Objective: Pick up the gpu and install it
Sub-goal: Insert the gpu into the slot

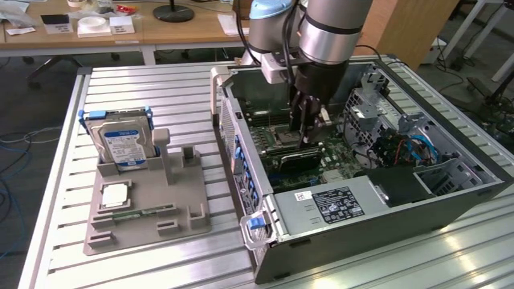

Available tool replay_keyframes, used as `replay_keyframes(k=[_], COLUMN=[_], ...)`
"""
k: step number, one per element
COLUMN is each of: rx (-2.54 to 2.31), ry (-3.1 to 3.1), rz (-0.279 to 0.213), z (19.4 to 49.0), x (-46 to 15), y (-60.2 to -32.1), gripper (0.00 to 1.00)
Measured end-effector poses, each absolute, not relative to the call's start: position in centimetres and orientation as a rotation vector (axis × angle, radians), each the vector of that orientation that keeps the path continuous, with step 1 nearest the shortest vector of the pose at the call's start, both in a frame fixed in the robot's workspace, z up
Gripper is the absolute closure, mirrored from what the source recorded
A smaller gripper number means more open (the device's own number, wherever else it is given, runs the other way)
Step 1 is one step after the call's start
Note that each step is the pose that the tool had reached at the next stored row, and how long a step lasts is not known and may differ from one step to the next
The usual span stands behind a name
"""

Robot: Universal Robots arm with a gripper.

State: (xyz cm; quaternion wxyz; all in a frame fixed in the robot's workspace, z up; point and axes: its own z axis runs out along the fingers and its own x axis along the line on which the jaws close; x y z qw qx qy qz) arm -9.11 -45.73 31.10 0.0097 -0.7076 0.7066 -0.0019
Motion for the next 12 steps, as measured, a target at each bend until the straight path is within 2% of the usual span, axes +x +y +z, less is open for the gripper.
replay_keyframes(k=[12], rx=[-2.209], ry=[2.206], rz=[-0.006], z=[31.22], x=[-9.11], y=[-45.73], gripper=[0.48])
